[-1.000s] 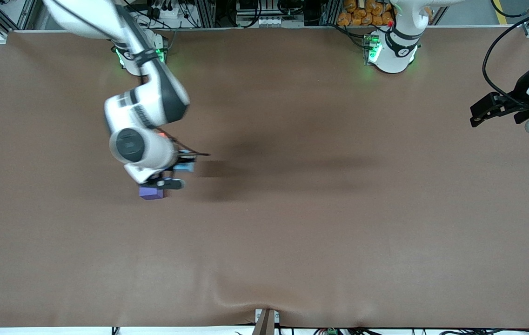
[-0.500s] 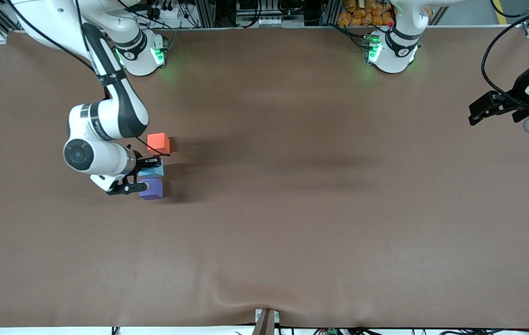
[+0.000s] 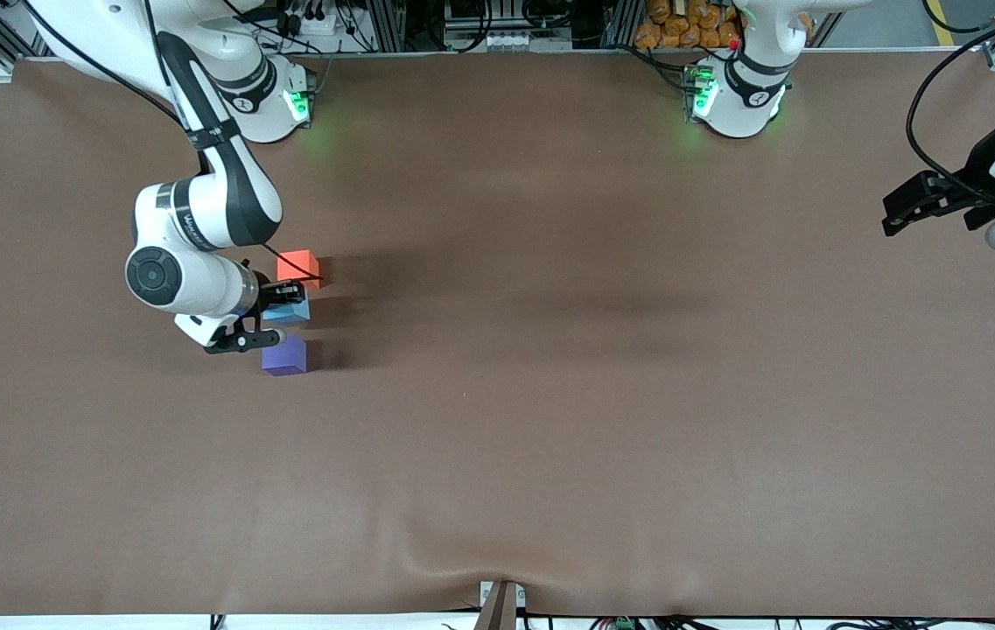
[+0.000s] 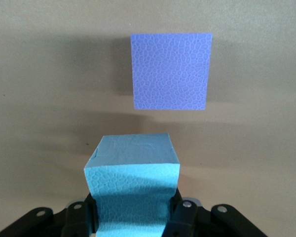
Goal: Place blue block between orange and purple blocks
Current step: 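Lower the blue block between the blocks and open the right gripper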
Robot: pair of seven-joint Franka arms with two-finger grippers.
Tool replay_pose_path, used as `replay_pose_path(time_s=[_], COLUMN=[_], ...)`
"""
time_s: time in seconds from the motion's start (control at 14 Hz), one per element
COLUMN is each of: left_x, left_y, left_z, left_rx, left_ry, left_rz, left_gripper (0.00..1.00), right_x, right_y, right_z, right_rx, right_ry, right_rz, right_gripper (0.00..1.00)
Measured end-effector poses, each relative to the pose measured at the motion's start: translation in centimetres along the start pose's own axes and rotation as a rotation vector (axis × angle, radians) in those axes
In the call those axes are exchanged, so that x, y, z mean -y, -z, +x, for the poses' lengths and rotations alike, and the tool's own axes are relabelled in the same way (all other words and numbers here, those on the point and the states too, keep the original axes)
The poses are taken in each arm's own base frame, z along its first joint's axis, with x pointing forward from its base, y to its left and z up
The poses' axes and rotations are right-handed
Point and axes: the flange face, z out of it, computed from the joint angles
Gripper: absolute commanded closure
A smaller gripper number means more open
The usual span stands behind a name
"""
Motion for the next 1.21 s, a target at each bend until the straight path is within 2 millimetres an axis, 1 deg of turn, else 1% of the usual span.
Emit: replay_pose_path(time_s=[0.21,0.36,0.43,0.79,0.86,0.93,1.0,1.07,1.21], left_x=[0.3,0.5,0.4,-0.1,-0.1,-0.1,-0.1,-0.2,-0.2], left_y=[0.4,0.5,0.5,-0.1,-0.1,-0.2,-0.2,-0.2,-0.3], left_z=[-0.2,-0.2,-0.2,0.1,0.1,0.1,0.1,0.2,0.3], left_rx=[-0.008,-0.009,-0.008,0.004,0.004,0.005,0.005,0.004,0.004], left_ry=[0.006,0.008,0.008,0.004,0.003,0.003,0.002,0.002,0.002], left_rz=[-0.001,-0.002,-0.009,-0.036,-0.036,-0.036,-0.036,-0.036,-0.036], left_gripper=[0.0,0.0,0.0,0.0,0.0,0.0,0.0,0.0,0.0], right_x=[-0.8,-0.9,-0.9,-1.1,-1.1,-1.2,-1.2,-1.2,-1.3], right_y=[-0.4,-0.9,-1.3,-4.1,-4.6,-5.0,-5.4,-5.6,-5.6], right_z=[-0.1,-0.1,-0.1,0.9,1.0,1.1,1.2,1.2,1.3], right_rx=[0.004,0.004,0.004,-0.014,-0.012,-0.008,-0.008,-0.007,-0.009], right_ry=[-0.035,-0.076,-0.091,-0.121,-0.123,-0.126,-0.129,-0.132,-0.136], right_rz=[0.002,0.002,0.001,-0.004,-0.005,-0.006,-0.007,-0.008,-0.008], right_gripper=[0.73,0.73,0.71,0.7,0.63,0.45,0.18,0.0,0.0])
